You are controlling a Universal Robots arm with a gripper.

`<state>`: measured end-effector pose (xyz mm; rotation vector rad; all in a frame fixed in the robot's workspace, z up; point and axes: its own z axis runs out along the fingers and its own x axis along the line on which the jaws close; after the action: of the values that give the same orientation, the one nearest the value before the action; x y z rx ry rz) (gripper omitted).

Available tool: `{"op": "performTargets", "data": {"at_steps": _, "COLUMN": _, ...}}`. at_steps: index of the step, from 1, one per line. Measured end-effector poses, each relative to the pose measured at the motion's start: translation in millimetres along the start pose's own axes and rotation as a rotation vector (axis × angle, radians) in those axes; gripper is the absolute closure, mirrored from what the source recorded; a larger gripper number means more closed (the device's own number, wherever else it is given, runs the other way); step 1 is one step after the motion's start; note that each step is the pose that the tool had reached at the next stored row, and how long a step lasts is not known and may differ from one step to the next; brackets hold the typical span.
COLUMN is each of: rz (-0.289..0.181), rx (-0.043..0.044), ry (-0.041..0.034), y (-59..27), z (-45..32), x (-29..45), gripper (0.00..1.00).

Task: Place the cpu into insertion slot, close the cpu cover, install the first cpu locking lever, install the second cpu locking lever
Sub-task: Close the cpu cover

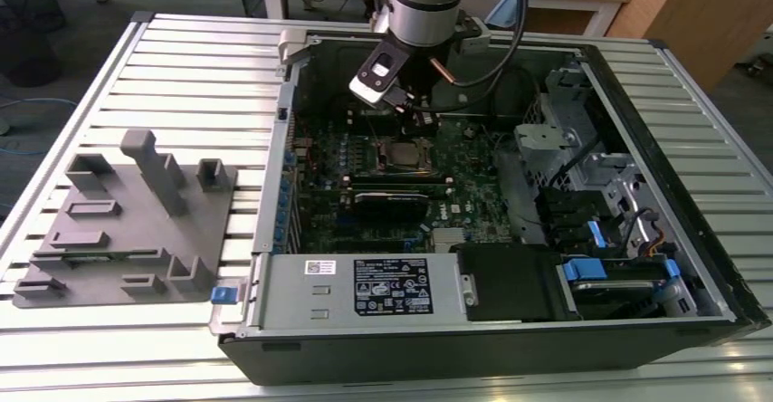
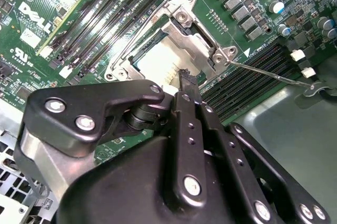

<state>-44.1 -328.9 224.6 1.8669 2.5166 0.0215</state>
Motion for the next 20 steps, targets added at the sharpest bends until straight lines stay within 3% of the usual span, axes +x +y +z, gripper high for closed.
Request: {"op": "performTargets", "data": {"at_steps": 20, "rz": -0.027, "rx": 0.0000, "ry": 0.0004, "y": 0.0, "z": 0.0, "x": 0.0, "gripper": 0.89}}
